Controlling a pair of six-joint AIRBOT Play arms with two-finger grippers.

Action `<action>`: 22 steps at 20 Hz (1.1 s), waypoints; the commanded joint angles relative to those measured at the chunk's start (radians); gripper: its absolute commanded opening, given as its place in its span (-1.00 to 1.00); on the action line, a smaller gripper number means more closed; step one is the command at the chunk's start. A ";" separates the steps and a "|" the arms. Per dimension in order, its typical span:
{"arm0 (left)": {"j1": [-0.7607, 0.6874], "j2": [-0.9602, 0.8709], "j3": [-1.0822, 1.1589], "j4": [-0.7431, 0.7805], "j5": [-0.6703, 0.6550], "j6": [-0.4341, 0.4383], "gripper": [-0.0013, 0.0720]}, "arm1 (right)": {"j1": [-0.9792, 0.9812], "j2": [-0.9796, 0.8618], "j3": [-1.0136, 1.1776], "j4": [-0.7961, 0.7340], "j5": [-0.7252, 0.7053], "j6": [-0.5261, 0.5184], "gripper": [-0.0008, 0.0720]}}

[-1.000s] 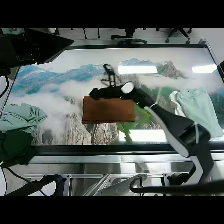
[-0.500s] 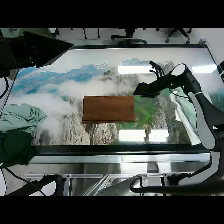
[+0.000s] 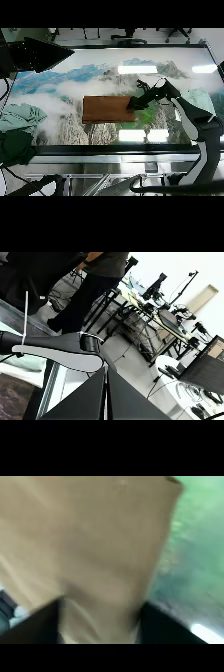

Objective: Fold the shirts.

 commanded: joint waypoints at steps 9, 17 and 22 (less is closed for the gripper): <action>0.000 0.000 0.000 -0.002 -0.022 0.000 -0.93 | -0.089 0.087 0.211 0.278 -0.013 -0.064 -0.94; 0.000 0.000 0.000 -0.001 -0.035 0.000 -0.93 | -0.501 0.235 0.429 0.266 -0.039 0.133 -0.94; 0.000 0.000 0.000 -0.001 -0.064 0.003 -0.93 | -0.806 0.318 0.429 0.161 0.040 0.204 -0.95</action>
